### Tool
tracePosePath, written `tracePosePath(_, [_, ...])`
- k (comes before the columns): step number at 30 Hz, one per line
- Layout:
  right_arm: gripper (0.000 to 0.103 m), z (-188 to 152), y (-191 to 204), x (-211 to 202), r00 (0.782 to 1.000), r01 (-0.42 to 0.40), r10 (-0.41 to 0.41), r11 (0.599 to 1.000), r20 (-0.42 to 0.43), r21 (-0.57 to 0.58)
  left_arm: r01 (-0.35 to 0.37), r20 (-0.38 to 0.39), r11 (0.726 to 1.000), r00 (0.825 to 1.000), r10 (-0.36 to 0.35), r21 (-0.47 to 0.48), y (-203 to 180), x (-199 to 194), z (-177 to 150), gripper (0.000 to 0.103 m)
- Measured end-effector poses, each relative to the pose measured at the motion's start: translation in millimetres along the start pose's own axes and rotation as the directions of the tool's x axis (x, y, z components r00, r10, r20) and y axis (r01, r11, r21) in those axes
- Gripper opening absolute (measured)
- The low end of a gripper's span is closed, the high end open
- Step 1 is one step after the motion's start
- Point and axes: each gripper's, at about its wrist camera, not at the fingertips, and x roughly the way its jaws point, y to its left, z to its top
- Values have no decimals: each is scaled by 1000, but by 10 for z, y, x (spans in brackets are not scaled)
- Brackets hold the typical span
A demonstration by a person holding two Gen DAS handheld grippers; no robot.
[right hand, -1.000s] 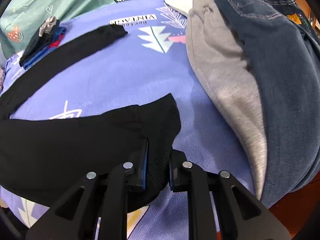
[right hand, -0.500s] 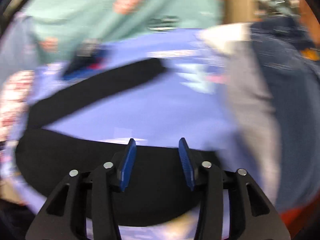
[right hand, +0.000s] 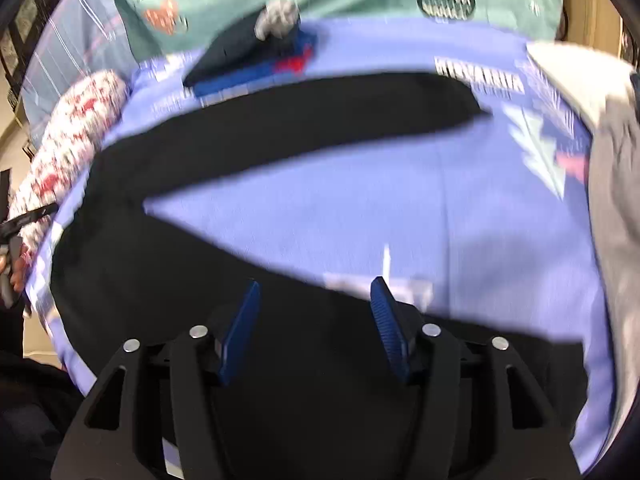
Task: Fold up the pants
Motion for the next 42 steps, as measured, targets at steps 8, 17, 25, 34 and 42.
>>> tracePosePath(8, [62, 425, 362, 557, 996, 1, -5, 999, -91, -51, 76, -106, 982, 993, -58, 171, 85, 1335, 847, 84])
tracePosePath(17, [62, 956, 629, 819, 995, -67, 57, 992, -84, -110, 255, -8, 921, 964, -264, 293, -298, 336, 560, 9])
tracePosePath(25, [94, 1494, 796, 1187, 912, -407, 409, 904, 13, 130, 329, 34, 860, 928, -370, 390, -712, -630, -261, 9])
tracePosePath(34, [5, 1425, 1068, 2040, 854, -454, 510, 824, -97, 340, 388, -35, 872, 918, -396, 299, -580, -513, -764, 39])
tracePosePath(42, [5, 1013, 1237, 1653, 861, -486, 506, 851, -61, 202, 517, -18, 840, 850, -526, -162, 24, -583, -1194, 91])
